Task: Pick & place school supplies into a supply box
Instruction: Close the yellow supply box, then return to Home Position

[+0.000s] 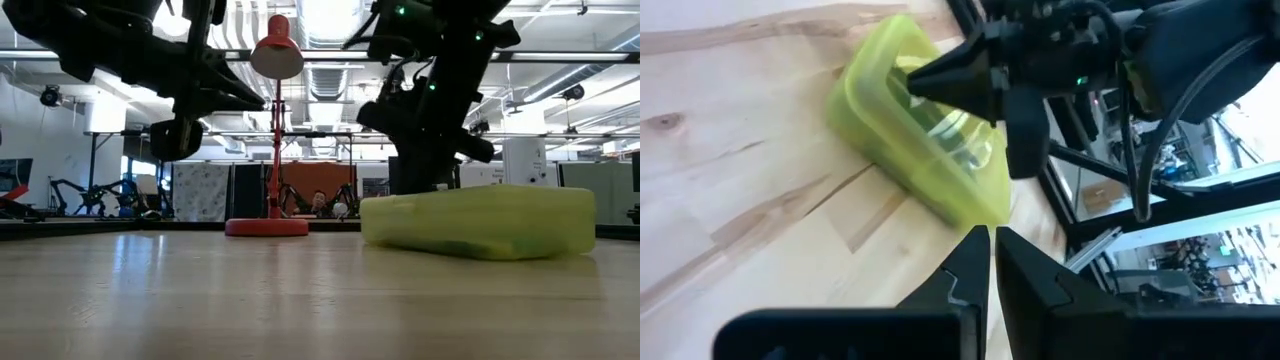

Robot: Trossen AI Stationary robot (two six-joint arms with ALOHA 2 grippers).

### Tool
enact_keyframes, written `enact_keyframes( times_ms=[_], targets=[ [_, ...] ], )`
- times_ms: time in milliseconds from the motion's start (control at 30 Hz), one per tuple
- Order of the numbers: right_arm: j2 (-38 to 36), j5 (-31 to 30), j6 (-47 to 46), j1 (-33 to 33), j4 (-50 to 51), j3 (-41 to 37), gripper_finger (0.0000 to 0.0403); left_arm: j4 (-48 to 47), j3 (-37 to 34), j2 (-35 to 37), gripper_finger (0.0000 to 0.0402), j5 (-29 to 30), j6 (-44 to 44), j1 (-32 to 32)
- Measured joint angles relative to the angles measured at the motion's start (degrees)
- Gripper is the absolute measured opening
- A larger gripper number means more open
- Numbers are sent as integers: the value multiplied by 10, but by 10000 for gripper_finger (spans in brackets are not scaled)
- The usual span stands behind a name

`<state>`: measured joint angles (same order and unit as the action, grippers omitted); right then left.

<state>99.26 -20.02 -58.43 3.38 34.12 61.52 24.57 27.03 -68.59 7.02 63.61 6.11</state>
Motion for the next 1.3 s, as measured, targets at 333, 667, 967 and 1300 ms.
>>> enact_keyframes(
  times_ms=[333,667,967,1300],
  targets=[
    [-8,-73,-58,0,64,3,38,0,0,-9,6,0,0,0],
    [-106,-259,21,179,38,3,38,4,0,-9,6,0,0,1],
    [-228,-346,-30,330,91,2,38,43,0,-9,6,1,-10,7],
    [-340,-385,-220,393,410,-12,38,48,0,-9,6,4,-72,7]
  ],
)
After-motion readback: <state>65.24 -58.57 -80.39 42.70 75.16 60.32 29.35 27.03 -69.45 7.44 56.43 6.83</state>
